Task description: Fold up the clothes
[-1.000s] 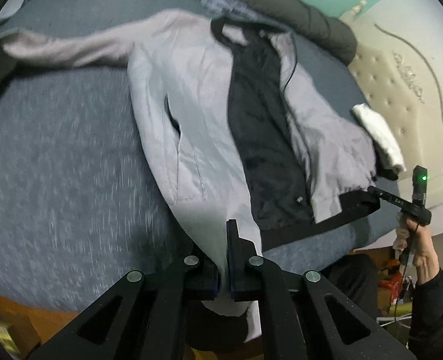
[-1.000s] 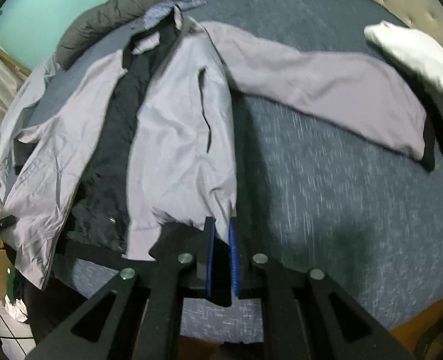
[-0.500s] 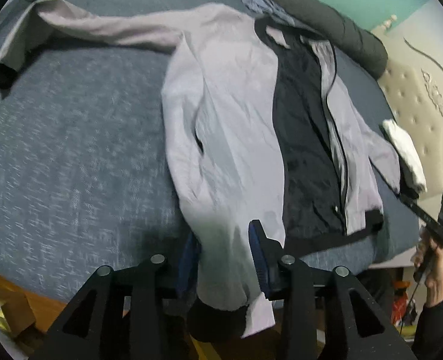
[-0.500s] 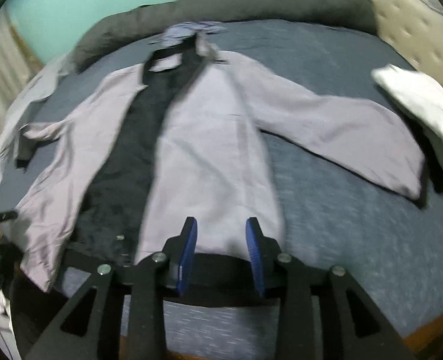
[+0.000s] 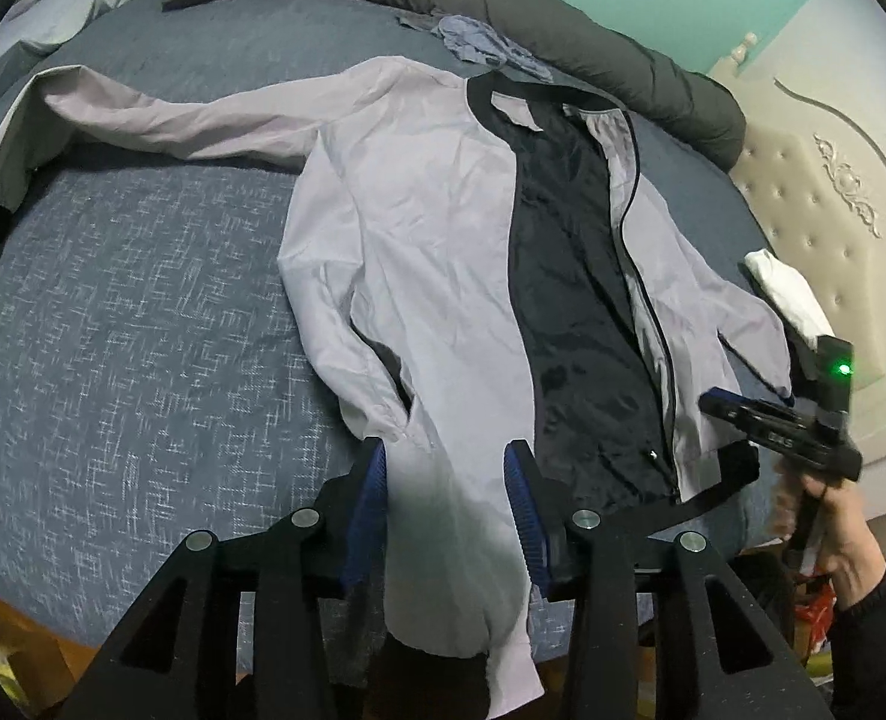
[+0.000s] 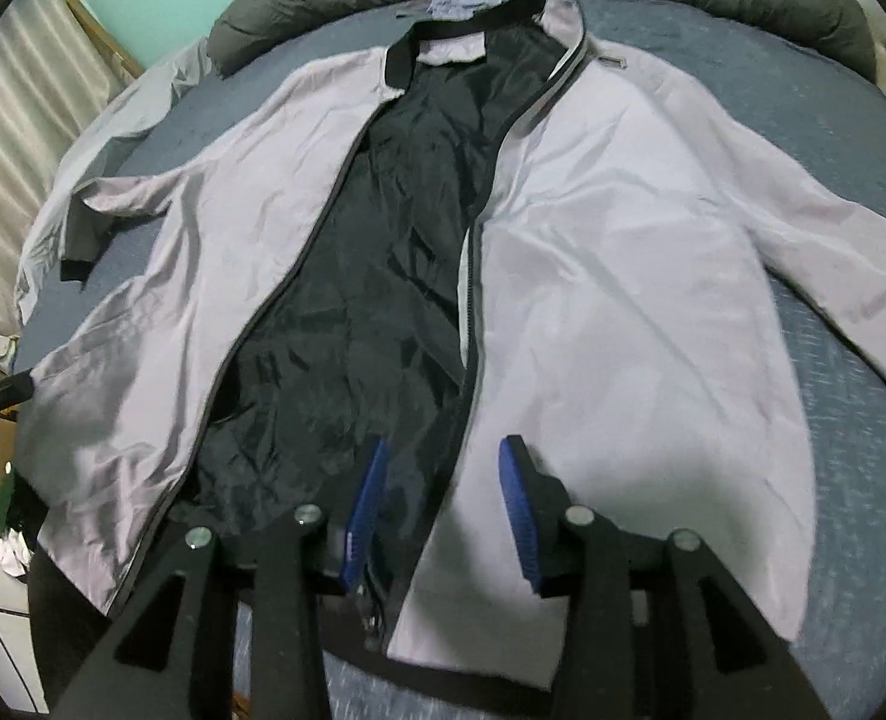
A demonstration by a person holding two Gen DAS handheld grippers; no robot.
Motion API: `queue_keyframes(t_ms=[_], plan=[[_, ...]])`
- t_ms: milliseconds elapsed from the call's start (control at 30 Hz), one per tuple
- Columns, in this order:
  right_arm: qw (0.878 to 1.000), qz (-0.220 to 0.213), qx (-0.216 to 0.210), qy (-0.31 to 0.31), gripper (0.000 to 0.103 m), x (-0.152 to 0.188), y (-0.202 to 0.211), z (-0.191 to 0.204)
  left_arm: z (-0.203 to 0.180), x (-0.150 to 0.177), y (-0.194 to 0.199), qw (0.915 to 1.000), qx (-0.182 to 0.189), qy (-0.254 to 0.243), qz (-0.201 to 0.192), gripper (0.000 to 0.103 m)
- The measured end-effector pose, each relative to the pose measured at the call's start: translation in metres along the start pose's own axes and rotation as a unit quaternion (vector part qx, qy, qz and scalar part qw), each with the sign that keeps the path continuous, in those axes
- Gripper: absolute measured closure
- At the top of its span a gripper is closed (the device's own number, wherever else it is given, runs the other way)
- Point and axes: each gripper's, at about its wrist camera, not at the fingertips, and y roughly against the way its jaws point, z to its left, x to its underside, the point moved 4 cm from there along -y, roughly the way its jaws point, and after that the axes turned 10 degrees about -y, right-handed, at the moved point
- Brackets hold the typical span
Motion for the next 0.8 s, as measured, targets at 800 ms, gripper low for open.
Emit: queue_keyframes(t_ms=[800], plan=[[0.997, 0.047, 0.010, 0.061, 0.097, -0.003, -0.047, 0.049, 0.049, 0.005, 0.007, 0.9978, 0.018, 0.057, -0.028, 0.052]])
